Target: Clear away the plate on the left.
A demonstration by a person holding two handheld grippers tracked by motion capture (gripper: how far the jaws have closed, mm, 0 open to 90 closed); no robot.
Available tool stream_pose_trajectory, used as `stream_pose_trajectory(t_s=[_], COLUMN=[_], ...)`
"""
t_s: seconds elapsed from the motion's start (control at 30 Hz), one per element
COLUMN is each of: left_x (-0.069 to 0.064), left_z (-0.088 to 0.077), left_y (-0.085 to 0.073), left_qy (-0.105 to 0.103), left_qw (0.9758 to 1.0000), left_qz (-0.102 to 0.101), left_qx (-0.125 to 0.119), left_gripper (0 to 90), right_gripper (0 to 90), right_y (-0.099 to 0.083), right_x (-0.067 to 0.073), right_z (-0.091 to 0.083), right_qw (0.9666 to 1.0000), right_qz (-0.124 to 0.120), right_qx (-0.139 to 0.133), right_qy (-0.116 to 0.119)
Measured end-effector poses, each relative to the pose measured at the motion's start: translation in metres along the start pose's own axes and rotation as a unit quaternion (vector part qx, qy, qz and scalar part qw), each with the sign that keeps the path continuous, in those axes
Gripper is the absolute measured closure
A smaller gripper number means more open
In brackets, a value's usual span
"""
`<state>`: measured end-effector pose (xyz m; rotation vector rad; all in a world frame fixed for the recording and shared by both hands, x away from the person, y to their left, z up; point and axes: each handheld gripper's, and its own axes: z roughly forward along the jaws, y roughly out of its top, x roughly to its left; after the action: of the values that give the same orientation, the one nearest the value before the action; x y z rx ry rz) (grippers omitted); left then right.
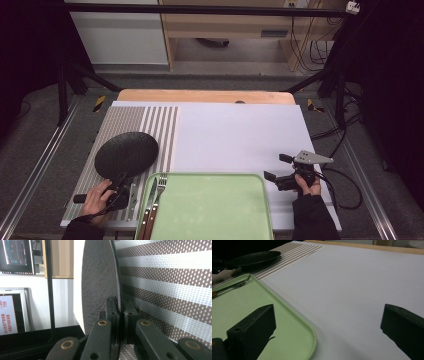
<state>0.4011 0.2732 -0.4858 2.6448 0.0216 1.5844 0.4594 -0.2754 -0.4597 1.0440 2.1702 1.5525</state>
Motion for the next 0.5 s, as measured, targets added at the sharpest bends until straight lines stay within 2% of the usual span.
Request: stream_pose_trajectory(t_s=[0.5], left_x=[0.0049], left_z=[-0.0017], left_y=[-0.0011], left_qy=[-0.004], left_qw=[1.0000], left_qz=[-0.007], left_qx=[-0.006], left_gripper=[85.9], right_gripper=[0.4], right_y=[0.0000], right_x=[-0.0002], right_z=[0.0002], right_qw=[1.0000], right_qz=[0.000], right_qx=[0.002], right_qy=[0.000])
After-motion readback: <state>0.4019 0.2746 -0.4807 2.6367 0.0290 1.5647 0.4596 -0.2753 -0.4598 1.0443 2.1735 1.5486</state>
